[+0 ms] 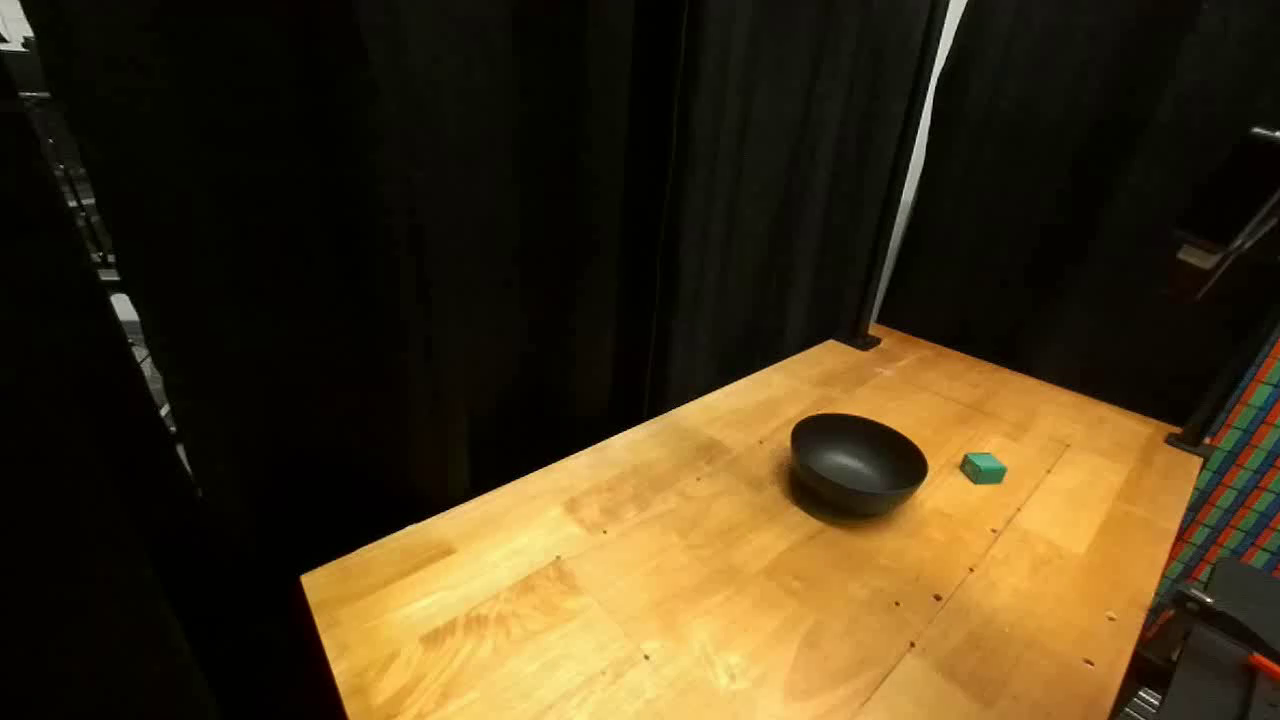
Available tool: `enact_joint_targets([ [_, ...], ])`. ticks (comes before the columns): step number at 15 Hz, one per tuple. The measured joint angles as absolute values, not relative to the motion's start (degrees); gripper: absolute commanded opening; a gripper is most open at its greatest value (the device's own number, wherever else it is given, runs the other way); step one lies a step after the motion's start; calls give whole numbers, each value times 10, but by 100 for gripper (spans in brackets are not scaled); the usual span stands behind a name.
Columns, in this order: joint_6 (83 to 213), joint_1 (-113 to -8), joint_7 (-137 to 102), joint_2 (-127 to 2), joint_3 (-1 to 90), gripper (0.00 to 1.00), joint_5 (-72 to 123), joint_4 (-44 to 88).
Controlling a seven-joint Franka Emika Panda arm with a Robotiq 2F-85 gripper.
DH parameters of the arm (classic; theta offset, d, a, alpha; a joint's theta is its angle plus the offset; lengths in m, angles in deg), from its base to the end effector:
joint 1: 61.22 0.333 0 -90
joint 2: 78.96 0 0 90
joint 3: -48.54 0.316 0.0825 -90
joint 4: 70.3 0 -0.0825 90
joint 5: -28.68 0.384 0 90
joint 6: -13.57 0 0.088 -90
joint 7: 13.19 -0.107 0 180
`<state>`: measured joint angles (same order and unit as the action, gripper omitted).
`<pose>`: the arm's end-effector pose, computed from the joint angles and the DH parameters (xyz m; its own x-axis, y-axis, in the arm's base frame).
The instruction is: Put the block into the bowl.
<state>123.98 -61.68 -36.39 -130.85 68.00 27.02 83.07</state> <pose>0.2885 0.1024 0.4915 0.9641 -0.1428 0.2238 -0.1925 -0.9566 0.2188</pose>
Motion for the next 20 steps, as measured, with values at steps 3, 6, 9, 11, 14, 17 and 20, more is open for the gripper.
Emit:
enact_joint_targets([
  [3,1240,-617,-364,-1310,680,100,270,828],
  [6,1240,-617,-364,-1310,680,100,270,829],
  [9,1255,-631,-371,-1276,670,100,270,839],
  [11,1306,-659,-376,-1219,657,100,267,850],
  [14,1399,-714,-383,-1108,643,100,262,855],
  [17,1491,-772,-384,-993,634,100,259,849],
  [20,1566,-815,-399,-881,615,100,230,827],
])
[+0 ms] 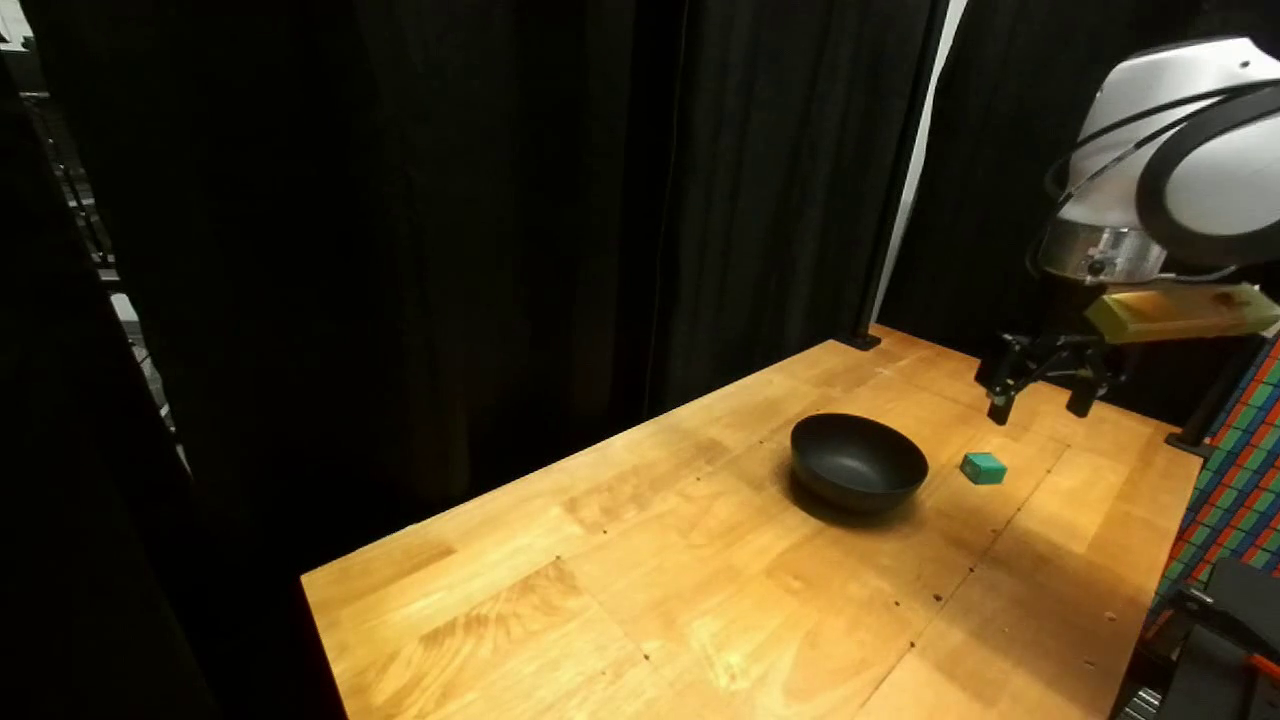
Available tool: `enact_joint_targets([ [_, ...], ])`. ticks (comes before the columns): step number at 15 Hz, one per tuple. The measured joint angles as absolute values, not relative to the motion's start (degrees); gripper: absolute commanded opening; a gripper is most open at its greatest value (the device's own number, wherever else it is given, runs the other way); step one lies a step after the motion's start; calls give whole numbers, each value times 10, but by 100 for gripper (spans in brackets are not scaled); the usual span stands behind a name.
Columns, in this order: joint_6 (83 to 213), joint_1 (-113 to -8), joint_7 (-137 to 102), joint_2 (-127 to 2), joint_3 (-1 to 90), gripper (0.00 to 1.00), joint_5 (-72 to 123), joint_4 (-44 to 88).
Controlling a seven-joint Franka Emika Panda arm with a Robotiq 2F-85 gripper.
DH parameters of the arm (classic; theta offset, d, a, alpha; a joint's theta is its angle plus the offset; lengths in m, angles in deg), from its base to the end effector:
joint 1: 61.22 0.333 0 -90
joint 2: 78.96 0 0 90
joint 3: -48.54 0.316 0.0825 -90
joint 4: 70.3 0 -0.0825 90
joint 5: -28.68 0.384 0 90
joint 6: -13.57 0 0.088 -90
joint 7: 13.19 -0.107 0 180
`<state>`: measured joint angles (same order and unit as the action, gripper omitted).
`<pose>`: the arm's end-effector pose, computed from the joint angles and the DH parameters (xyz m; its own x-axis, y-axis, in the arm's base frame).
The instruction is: Put the block into the bowl.
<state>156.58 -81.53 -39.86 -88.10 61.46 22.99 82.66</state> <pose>0.4071 -0.0550 0.2870 0.8693 -0.4938 0.0212 -0.4935 -0.8647 0.0940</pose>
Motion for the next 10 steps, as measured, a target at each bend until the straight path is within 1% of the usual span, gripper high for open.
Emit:
enact_joint_targets([
  [4,1630,-795,-451,-738,524,100,175,765],
  [7,1671,-756,-462,-645,459,100,187,714],
  [10,1693,-720,-462,-575,418,100,228,666],
])
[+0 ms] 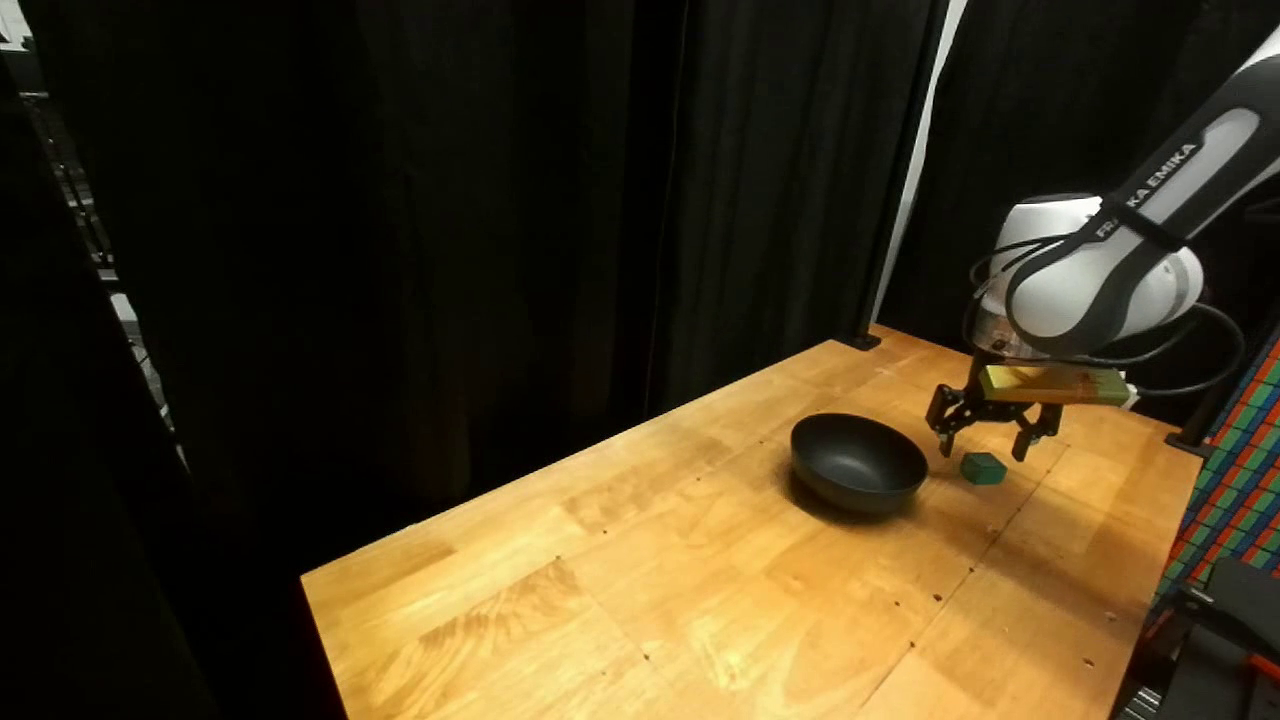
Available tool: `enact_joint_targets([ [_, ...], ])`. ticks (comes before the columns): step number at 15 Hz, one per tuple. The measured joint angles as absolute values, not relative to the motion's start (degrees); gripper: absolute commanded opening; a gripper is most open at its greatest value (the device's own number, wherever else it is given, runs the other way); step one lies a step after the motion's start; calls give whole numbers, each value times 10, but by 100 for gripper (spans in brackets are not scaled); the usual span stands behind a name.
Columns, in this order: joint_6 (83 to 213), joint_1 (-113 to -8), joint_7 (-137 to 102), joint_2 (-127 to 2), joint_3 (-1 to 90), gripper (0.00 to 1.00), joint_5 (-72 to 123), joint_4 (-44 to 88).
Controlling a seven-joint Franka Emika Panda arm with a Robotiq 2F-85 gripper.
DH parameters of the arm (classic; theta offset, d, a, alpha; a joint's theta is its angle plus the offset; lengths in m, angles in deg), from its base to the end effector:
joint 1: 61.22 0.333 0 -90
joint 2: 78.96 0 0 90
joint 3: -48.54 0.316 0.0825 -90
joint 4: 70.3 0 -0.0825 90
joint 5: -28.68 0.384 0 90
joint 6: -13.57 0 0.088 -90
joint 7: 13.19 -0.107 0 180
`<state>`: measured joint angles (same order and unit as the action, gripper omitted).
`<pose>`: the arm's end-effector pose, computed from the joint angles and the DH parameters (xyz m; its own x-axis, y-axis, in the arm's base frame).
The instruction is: Put the block into the bowl.
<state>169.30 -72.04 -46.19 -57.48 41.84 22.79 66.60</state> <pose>0.4710 -0.1484 0.1604 0.7110 -0.7032 0.0022 -0.7002 -0.7077 0.0945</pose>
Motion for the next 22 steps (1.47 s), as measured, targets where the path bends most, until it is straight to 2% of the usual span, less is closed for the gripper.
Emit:
enact_joint_targets([
  [2,1693,-707,-461,-542,407,100,261,639],
  [3,1693,-701,-461,-529,402,95,273,628],
  [4,1690,-695,-461,-520,395,94,281,619],
  [8,1676,-686,-461,-505,378,100,303,599],
  [13,1655,-686,-459,-502,374,100,322,589],
  [15,1650,-686,-459,-499,374,73,327,588],
  [22,1646,-682,-459,-492,374,19,338,578],
])
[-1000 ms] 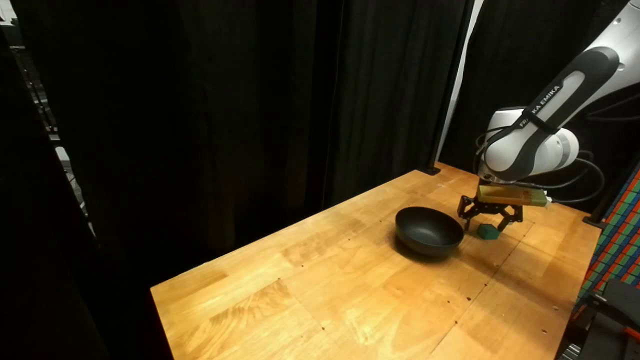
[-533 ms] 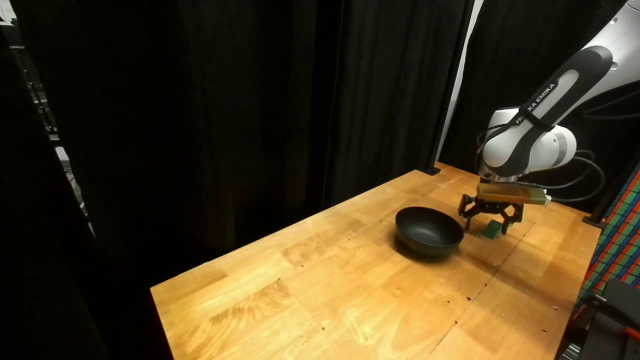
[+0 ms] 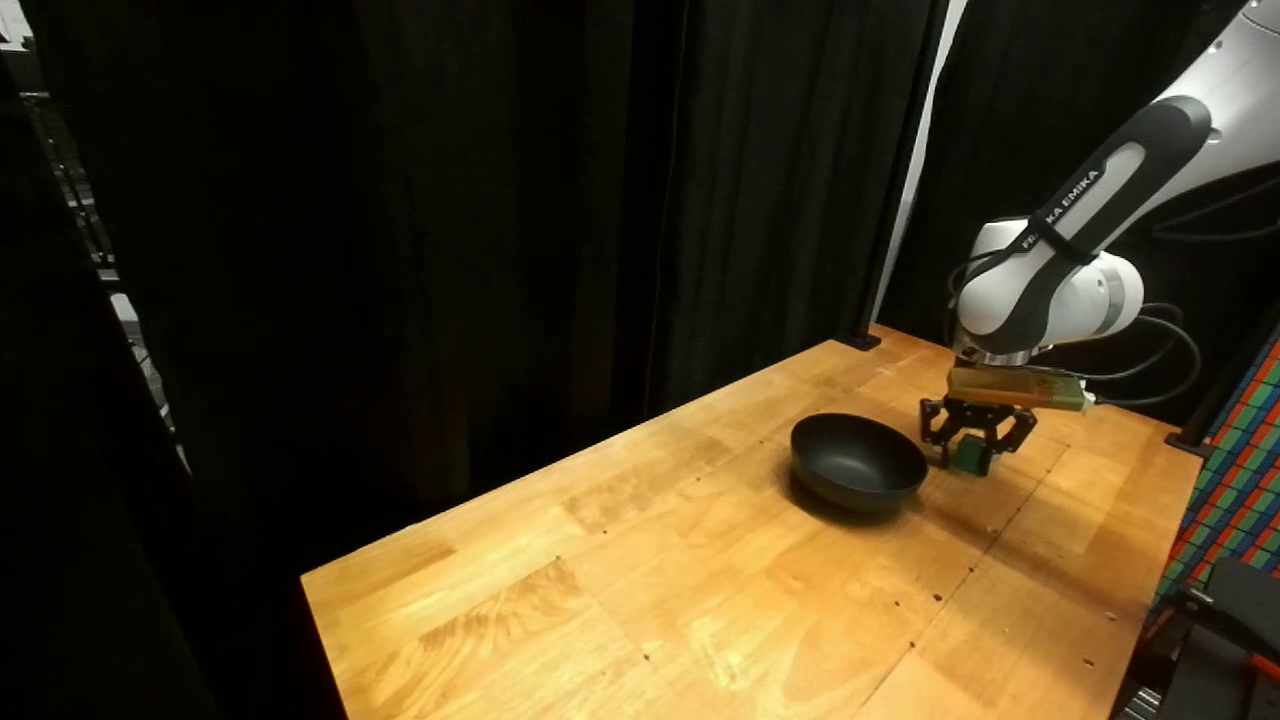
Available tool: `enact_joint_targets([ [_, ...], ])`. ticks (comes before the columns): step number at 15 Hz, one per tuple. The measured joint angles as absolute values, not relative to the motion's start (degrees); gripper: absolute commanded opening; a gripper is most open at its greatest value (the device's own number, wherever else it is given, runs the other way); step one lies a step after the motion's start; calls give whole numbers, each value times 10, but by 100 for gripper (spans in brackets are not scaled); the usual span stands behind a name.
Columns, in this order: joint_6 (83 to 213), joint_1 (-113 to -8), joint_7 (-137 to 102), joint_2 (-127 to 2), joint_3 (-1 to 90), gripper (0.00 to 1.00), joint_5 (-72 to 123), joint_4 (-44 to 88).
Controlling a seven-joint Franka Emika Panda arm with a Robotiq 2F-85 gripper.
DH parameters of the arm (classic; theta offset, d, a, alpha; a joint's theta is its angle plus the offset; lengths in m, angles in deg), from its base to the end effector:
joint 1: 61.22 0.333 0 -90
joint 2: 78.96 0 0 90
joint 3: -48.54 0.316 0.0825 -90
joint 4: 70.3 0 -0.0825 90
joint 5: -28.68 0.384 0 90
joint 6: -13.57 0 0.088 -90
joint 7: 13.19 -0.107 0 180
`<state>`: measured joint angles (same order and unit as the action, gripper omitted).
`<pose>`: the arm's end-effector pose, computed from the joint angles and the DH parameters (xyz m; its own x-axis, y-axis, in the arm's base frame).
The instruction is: Put the block into the bowl.
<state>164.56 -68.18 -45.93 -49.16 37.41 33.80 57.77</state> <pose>0.4976 -0.1715 0.1302 0.5801 -0.8127 -0.0551 -0.8056 -0.5824 0.1085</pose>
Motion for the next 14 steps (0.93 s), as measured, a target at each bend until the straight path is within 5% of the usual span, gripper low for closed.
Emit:
enact_joint_targets([
  [3,1644,-678,-459,-493,372,11,338,576],
  [14,1620,-585,-451,-653,379,11,300,642],
])
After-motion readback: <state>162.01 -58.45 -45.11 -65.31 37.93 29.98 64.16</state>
